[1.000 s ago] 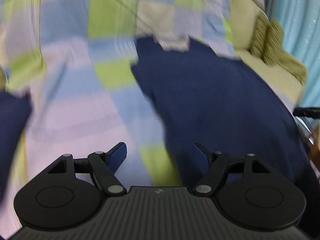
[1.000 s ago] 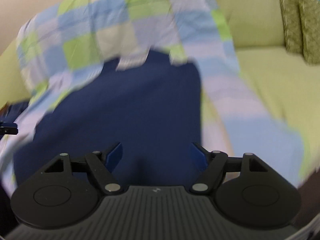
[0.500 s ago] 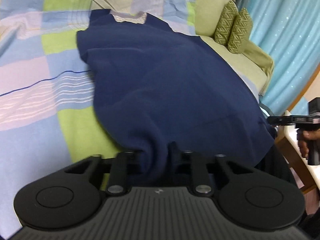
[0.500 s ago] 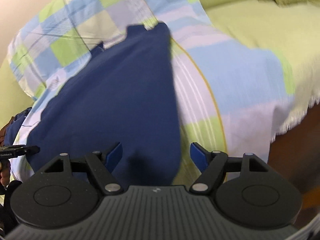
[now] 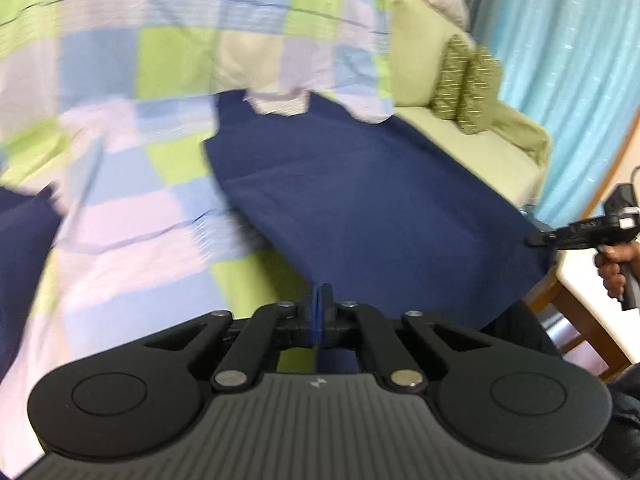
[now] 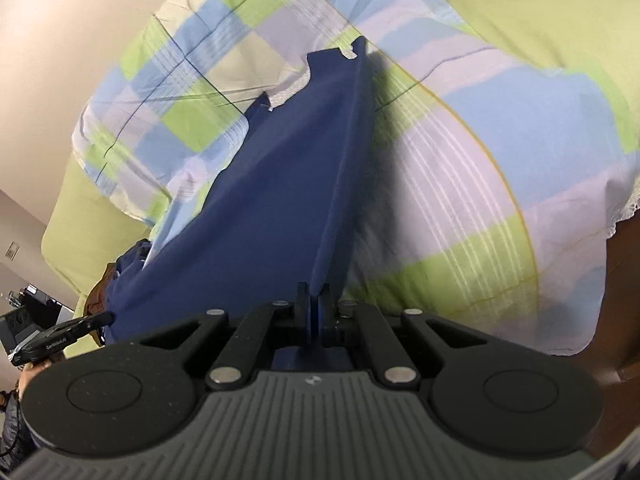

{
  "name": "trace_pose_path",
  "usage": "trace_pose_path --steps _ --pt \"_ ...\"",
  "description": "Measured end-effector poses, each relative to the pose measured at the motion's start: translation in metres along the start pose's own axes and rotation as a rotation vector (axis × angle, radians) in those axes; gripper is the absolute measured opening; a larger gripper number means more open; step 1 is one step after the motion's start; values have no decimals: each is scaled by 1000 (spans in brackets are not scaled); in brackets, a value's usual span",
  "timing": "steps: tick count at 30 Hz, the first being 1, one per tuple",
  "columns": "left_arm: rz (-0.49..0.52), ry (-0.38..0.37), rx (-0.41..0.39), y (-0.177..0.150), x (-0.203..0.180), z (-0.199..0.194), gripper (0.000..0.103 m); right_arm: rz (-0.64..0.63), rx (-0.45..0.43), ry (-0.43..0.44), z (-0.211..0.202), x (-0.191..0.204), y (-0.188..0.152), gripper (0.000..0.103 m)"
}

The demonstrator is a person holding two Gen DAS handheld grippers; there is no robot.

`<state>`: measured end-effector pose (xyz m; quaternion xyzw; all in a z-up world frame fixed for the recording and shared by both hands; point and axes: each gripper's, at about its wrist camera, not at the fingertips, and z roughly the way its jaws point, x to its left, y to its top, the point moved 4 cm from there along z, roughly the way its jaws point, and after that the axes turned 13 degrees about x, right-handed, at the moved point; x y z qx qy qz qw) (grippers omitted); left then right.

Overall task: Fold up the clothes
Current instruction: 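Lay the navy garment flat on the checked sheet with both grippers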

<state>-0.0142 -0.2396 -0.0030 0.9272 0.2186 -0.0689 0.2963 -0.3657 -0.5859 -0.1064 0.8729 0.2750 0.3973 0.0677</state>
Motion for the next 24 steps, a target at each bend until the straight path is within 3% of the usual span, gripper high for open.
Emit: trace_pose_path --steps 4,8,9,12,13,20,22,24 --pt "-36 0 54 -22 5 28 0 86 28 -126 4 -47 -18 2" --pt "-28 22 80 -16 8 53 0 98 25 -189 11 -67 -25 0" --pt "-41 22 67 -10 14 56 2 81 28 -206 12 -65 -24 0" --pt "-78 21 26 10 31 65 38 44 37 -250 16 -59 -20 0" --pt "-91 21 13 17 36 68 42 39 39 -258 15 -59 -17 0" --pt "-96 7 -2 101 79 127 43 55 61 -310 19 -72 -2 0" --pt "-96 16 5 119 87 143 50 64 68 -321 22 -75 -1 0" --pt "-107 23 16 137 96 160 50 78 81 -327 26 -82 0 0"
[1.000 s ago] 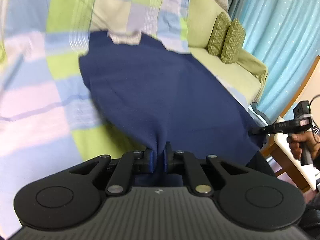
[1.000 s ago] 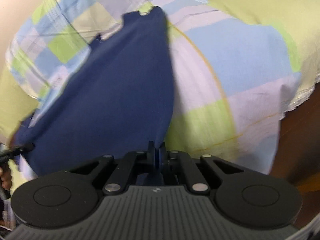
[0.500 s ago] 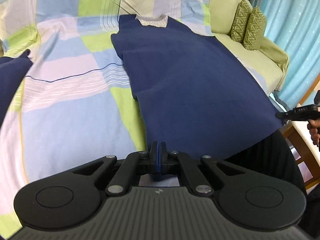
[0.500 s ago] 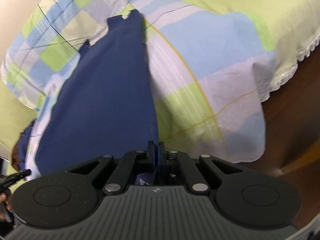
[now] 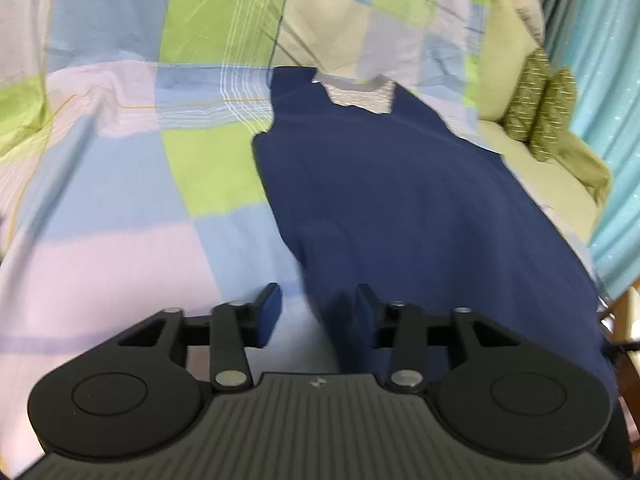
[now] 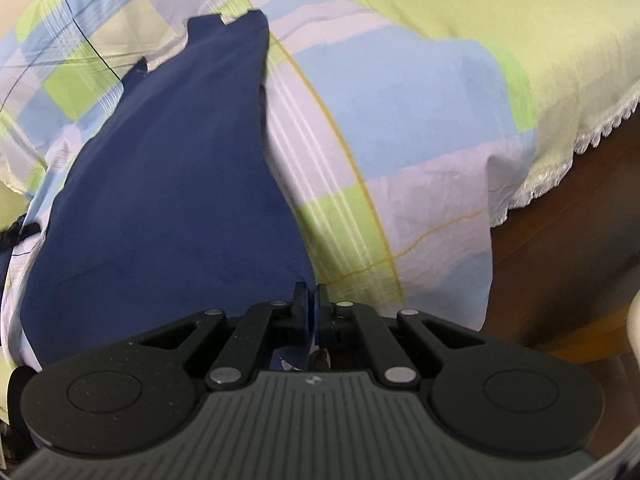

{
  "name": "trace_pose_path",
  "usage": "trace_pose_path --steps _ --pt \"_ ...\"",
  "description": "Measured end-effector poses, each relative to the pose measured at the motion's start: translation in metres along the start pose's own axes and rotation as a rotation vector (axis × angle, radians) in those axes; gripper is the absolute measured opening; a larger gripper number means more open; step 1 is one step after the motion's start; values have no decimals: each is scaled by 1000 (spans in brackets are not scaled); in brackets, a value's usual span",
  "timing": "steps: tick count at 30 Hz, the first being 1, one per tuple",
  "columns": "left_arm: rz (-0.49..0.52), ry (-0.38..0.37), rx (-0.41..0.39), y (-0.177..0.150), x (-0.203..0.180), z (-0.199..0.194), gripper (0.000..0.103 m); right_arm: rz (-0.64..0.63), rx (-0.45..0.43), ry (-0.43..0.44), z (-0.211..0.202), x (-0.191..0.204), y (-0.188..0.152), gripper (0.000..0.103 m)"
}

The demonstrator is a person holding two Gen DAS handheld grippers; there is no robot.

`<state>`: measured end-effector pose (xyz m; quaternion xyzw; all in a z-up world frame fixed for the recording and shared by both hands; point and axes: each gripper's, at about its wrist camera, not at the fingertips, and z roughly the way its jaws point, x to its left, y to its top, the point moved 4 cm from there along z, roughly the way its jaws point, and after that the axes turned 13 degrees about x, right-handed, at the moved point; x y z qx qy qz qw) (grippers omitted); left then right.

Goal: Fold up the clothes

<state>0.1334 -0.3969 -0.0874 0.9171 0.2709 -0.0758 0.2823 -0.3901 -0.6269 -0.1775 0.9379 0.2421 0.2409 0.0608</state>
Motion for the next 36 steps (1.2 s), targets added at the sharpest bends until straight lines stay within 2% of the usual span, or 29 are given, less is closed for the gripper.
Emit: trace_pose_path --steps 3,4,5,6,8,10,11,12,13,15,17,19,22,25,28,31,33,36 --pt "12 2 26 13 1 23 45 18 12 -2 6 -8 4 0" --pt "30 6 28 13 -2 25 32 18 16 -4 6 -9 7 0" --pt "59 19 28 12 -6 26 25 15 21 -5 7 -10 8 0" --pt "74 28 28 11 -9 24 13 12 27 -8 8 -10 9 0" --pt "87 43 28 9 -11 17 10 19 18 -20 5 -10 13 2" --pt "103 70 24 11 -12 7 10 35 -6 -32 -3 -10 18 18" --pt "114 87 16 14 -11 -2 12 39 -37 -40 -11 -8 23 32" --pt "124 100 6 20 -9 -9 19 33 -78 -56 -22 -5 29 31" --pt "129 114 -2 25 -8 -15 31 18 -116 -64 -31 -1 36 31" --pt "144 151 -38 46 -7 -28 47 -46 -194 -51 -48 14 59 31" --pt "163 162 -72 64 -11 -35 49 -113 -243 -27 -57 30 83 31" --pt "187 169 -97 80 -16 -37 56 -262 -303 23 -61 64 135 31" --pt "237 172 -140 111 -25 -28 60 -357 -318 66 -50 86 185 31" --pt "283 186 -155 141 -27 3 64 -496 -317 108 -3 133 270 34" --pt "298 184 -127 174 -18 53 64 -548 -292 138 49 159 330 36" --pt "295 182 -102 196 -6 92 64 -533 -255 188 98 172 378 40" --pt "289 181 -94 211 4 117 64 -519 -234 199 124 176 401 47" --pt "257 168 -88 228 16 144 68 -477 -217 176 166 176 429 56"
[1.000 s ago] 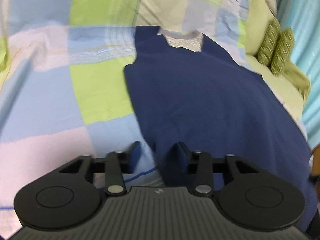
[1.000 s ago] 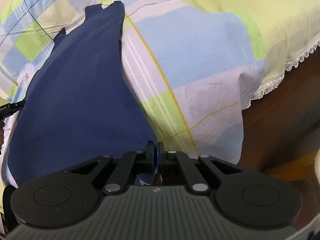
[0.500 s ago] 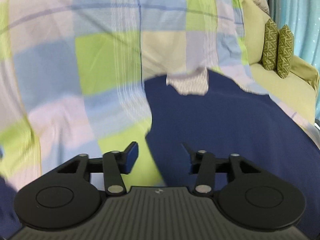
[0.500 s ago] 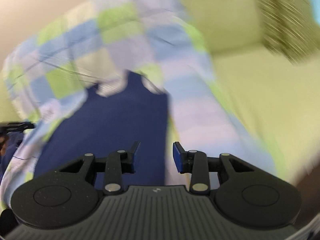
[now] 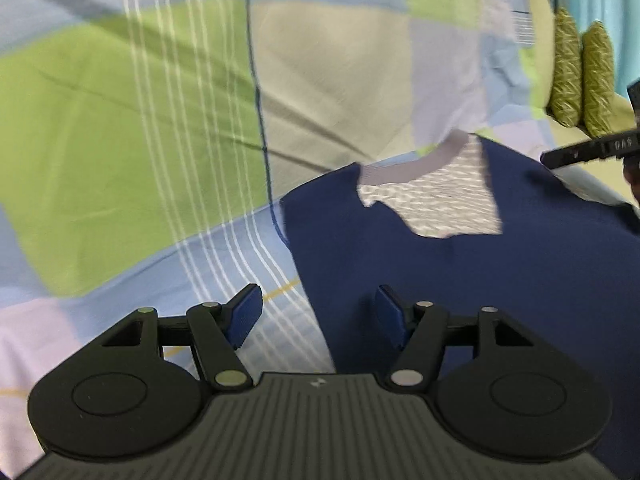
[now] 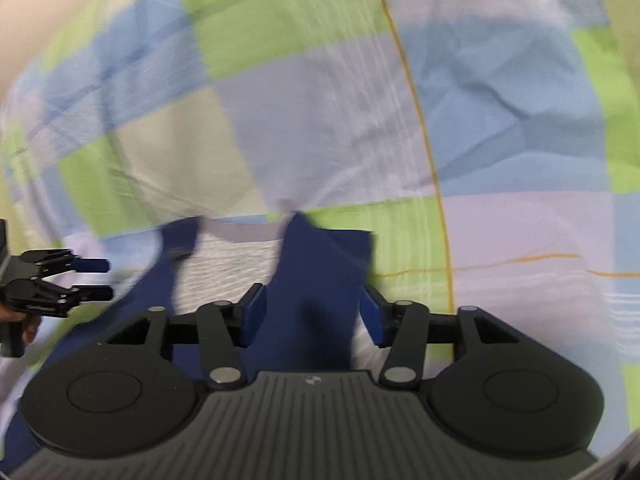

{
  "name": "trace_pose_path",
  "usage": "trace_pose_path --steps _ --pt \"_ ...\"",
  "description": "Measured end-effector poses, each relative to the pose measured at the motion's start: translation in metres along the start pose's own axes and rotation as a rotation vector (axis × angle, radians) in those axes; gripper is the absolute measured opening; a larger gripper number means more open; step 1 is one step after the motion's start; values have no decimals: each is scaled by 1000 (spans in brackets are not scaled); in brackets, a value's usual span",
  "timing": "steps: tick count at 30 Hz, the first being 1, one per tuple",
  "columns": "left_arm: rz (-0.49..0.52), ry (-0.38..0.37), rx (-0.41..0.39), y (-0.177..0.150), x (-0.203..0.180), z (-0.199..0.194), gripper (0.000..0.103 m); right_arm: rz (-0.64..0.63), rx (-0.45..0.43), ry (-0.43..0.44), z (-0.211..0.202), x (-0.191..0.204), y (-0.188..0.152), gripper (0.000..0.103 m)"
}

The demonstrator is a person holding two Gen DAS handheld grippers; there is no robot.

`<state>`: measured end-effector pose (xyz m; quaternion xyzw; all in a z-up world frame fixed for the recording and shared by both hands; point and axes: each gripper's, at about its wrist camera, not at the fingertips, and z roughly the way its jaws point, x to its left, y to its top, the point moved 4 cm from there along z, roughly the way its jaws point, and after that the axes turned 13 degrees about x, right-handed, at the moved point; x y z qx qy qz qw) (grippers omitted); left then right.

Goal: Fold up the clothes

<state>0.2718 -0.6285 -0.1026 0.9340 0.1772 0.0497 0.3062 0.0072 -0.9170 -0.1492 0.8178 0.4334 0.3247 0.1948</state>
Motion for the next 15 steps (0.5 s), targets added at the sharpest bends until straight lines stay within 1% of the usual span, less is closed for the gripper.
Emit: trace_pose_path --steps 2,4,6,7,8,9,10,11,12,13,14,15 --pt "-14 -20 -7 8 3 17 70 51 19 29 22 -13 -3 61" --pt "-10 -23 -16 13 1 27 71 53 14 44 31 -18 -8 62" --pt "-12 -43 -27 18 -2 33 71 68 3 72 33 -21 -8 62" --pt "-24 -69 -32 21 -4 36 67 87 -1 94 32 -24 -7 60" --pt "-38 -102 -32 25 -5 38 65 128 -7 147 31 -29 -6 45" --pt "-49 -122 -31 28 -6 39 54 160 -9 195 30 -32 -6 21" --pt "-58 -123 -32 31 -8 38 38 170 -8 210 30 -31 -6 14" --pt "-60 -114 -36 33 -8 36 28 171 -6 215 29 -29 -6 6" --pt "-59 -110 -39 33 -9 34 8 161 -4 208 27 -24 -6 5" --pt "-52 -113 -60 32 -10 24 7 155 -4 203 26 -21 -5 5" --pt "-39 -110 -83 30 -12 13 7 141 -22 198 21 -16 -4 5" --pt "-11 -106 -113 26 -16 -2 2 106 -62 187 8 -5 -3 5"
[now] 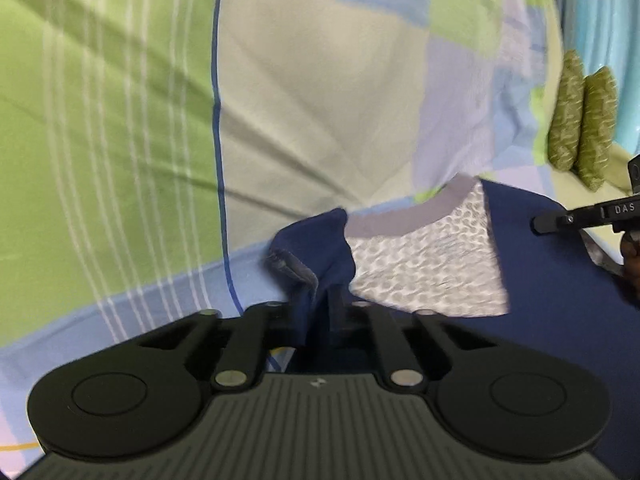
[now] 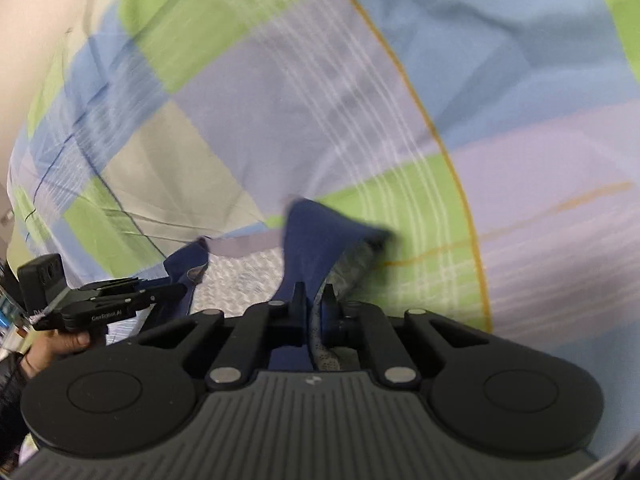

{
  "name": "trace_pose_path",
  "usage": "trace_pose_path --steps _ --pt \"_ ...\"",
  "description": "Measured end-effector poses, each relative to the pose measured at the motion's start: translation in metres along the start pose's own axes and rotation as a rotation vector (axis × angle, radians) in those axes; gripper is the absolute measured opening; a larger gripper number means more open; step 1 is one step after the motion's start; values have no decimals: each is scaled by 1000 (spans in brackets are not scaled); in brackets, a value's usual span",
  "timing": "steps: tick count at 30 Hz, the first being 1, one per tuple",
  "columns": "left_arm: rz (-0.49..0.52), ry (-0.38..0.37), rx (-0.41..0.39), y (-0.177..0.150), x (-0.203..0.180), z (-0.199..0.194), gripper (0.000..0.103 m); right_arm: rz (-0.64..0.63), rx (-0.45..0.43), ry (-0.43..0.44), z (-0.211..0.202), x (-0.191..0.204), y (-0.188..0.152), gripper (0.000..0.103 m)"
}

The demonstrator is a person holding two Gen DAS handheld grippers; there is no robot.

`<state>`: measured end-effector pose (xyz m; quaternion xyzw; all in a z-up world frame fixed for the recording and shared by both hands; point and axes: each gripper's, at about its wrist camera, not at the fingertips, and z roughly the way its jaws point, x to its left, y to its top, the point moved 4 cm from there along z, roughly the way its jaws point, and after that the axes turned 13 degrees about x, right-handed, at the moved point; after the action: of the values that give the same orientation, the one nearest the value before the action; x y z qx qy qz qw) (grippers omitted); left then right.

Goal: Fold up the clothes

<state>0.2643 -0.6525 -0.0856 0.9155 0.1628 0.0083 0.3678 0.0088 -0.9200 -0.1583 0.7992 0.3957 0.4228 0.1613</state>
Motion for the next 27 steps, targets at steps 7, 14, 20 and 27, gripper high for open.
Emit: trace_pose_path --steps 7,14,20,27 --pt "180 -48 -32 -58 -55 -84 0 -478 -47 -55 -65 99 -64 5" --pt "183 -43 81 -124 -78 -104 6 -676 211 -139 -80 125 -180 23" --pt "179 -67 78 -116 -75 -100 31 -440 64 -54 -96 115 -141 36" --pt "212 -82 76 -126 -76 -97 31 -310 105 46 -47 82 -91 63"
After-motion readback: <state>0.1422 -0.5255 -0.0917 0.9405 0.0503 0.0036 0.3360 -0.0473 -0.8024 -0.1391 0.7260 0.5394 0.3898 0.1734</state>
